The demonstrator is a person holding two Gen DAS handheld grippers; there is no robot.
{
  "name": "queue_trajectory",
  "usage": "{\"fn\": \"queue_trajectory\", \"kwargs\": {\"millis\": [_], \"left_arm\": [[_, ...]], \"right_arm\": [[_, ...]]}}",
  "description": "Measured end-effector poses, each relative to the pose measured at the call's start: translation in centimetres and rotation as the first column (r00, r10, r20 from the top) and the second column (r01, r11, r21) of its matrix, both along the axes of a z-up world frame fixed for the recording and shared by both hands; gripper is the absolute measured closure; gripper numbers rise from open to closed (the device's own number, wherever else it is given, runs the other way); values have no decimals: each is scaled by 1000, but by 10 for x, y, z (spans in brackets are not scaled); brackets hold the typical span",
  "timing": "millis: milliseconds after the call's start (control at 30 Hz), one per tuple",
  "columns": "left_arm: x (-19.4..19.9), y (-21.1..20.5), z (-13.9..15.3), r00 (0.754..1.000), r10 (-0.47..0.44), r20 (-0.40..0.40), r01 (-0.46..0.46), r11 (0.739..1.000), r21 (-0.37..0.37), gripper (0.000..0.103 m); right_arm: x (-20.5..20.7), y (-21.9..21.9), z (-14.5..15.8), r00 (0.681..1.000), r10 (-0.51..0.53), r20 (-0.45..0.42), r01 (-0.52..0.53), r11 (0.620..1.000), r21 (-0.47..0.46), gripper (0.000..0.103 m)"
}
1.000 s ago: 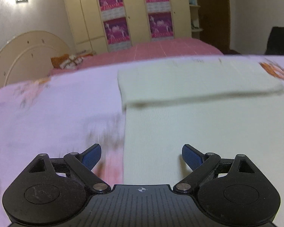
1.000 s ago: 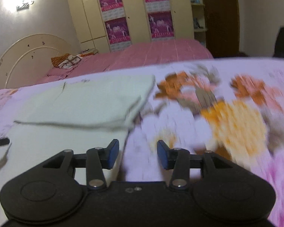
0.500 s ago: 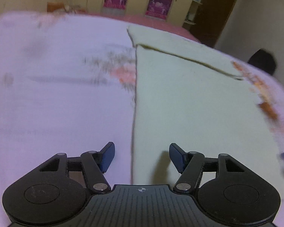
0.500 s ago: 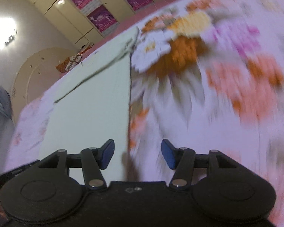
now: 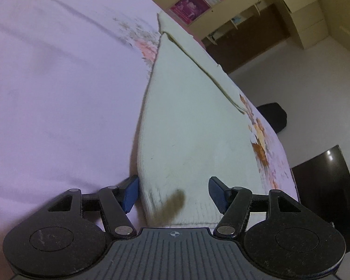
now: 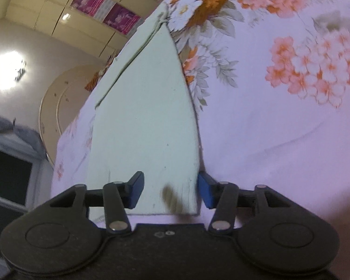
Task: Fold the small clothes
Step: 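Close both tools on the sweater hem edge, then lift the hem with both tools and fold it over toward the collar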
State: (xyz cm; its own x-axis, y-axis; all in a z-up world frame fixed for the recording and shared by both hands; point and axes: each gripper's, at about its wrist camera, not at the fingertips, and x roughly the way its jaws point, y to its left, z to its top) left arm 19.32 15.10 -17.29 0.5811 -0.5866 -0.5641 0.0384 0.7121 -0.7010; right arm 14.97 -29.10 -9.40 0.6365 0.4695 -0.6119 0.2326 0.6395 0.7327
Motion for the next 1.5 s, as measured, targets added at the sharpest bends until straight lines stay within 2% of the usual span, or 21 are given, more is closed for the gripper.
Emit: {"fn": "queue_trajectory", "kwargs": {"millis": [67,100,133,167,200,233,267,300,400,467,500,567,633,700,800,867,967,1100,1233,1333,1500], "left_arm": [[5,-6,2,1000,-12,6,12,1000,16,39],[9,-9,4,1000,-15,10,15,1000,27,43],[11,-10,5,1000,-12,8,11,999,38,50],[14,-11,4,1000,1,-7,0,998,63,70],[17,-11,3,1000,17,-22,-15,996,87,84],[17,-10,1,999,30,-32,-27,995,92,90],[18,-9,1,998,40,-42,-36,995,96,98],[17,-8,2,998,48,-37,-44,994,103,100],[4,-4,20,996,51,75,-54,998,37,100],[-5,-3,32,988,59,142,-63,998,27,100],[-6,-2,31,987,65,144,-72,997,39,100],[0,-2,19,993,67,99,-74,995,73,100],[4,-2,3,996,79,43,-82,994,74,100],[3,-2,-5,995,94,24,-95,993,64,100],[1,-1,-3,993,111,33,-112,993,41,100],[-1,-1,5,992,113,62,-115,993,33,100],[6,-1,20,988,116,101,-118,993,11,100],[31,1,43,984,133,115,-131,991,-26,100],[64,5,85,975,133,176,-126,991,-51,100],[95,5,118,966,131,221,-125,991,-41,100],[167,5,152,961,137,242,-140,990,-4,100]], "right_arm": [[4,-2,-2,1000,-11,-10,11,1000,16,66],[4,-2,-4,1000,-11,-12,11,1000,16,71],[7,-3,-5,1000,-4,-13,4,1000,13,75],[9,-2,-6,1000,5,-13,-5,1000,6,78],[10,-3,-7,1000,10,-17,-10,1000,-2,86],[8,-4,-10,1000,12,-22,-12,1000,-11,96],[10,-4,-9,999,19,-26,-20,999,-30,98],[9,-4,-8,1000,25,-18,-26,999,-40,98],[0,-3,5,999,36,17,-35,997,-70,98],[-9,-3,21,996,47,80,-41,996,-74,99],[-13,-4,30,992,51,118,-43,997,-70,99],[-15,-5,35,987,52,149,-43,997,-66,99],[-10,-8,23,993,51,110,-44,997,-67,99],[-4,-10,6,998,35,53,-32,998,-50,99],[-2,-12,-3,999,18,41,-16,999,-31,99],[-4,-12,3,997,13,71,-11,1000,-23,99],[-2,-9,21,993,24,119,-17,998,-62,99],[11,-10,49,984,25,175,-5,994,-112,99],[47,-8,83,975,43,217,-6,986,-168,99],[81,-6,122,964,54,259,2,978,-210,99],[142,-14,159,951,40,307,24,979,-200,99]]}}
